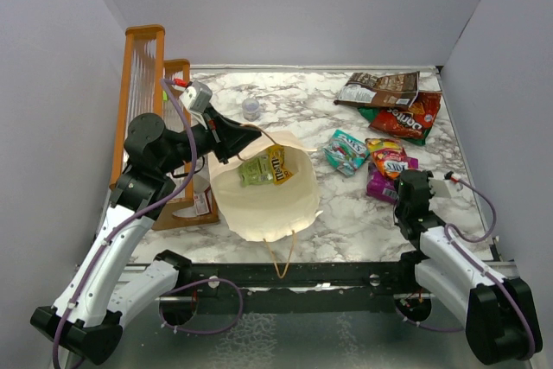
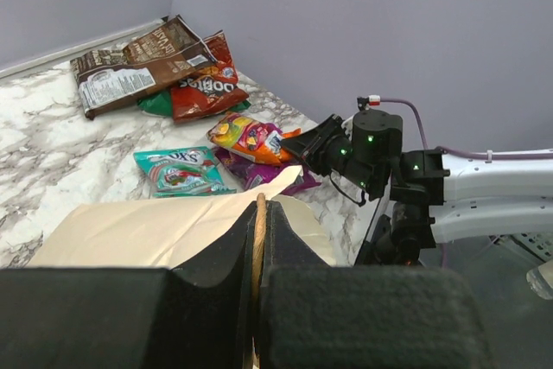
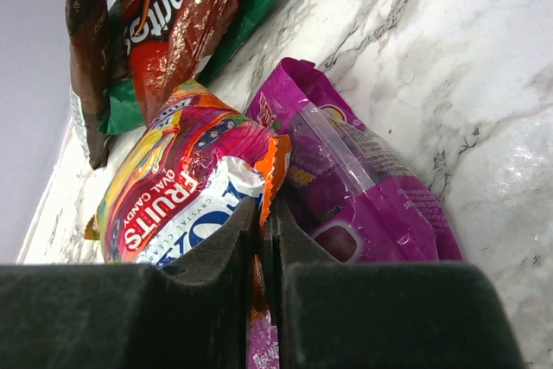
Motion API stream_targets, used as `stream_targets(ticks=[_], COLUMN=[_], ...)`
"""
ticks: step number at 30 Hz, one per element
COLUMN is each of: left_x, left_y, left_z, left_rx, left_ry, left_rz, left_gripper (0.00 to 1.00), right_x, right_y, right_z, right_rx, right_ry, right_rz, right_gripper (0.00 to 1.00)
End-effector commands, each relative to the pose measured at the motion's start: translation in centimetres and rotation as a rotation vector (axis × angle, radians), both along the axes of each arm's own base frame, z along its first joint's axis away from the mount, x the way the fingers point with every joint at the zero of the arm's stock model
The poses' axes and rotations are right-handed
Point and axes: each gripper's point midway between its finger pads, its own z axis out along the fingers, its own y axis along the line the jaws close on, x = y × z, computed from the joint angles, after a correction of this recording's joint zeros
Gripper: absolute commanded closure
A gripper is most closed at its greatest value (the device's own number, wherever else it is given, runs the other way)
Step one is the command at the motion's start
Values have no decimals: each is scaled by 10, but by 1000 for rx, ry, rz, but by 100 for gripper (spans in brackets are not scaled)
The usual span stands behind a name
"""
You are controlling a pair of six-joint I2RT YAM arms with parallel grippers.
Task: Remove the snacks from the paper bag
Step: Place the snack at the center of the board.
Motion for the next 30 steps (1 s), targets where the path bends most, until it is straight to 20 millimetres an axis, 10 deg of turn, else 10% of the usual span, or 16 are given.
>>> stream_targets(ticks=[1, 8, 18, 26, 30], left_x=[-6, -7, -9, -10, -12], left_y=[1, 1, -3, -4, -6], left_z=[15, 14, 15, 12, 9], left_rx=[-12, -12, -30, -31, -28], left_ry=[-47, -45, -46, -40, -40], left_rz=[-15, -16, -49, -57, -77], left_gripper=[100, 100, 100, 100, 100], right_x=[-5, -5, 11, 24, -22], right_y=[-15, -15, 1, 96, 184], right_z=[4, 26, 133, 194, 229], right_rx=[-68, -123, -450, -768, -876], right_ry=[39, 24, -153, -361, -706], right_rz=[-58, -20, 212, 795, 1305], right_gripper=[85, 67, 30, 13, 15])
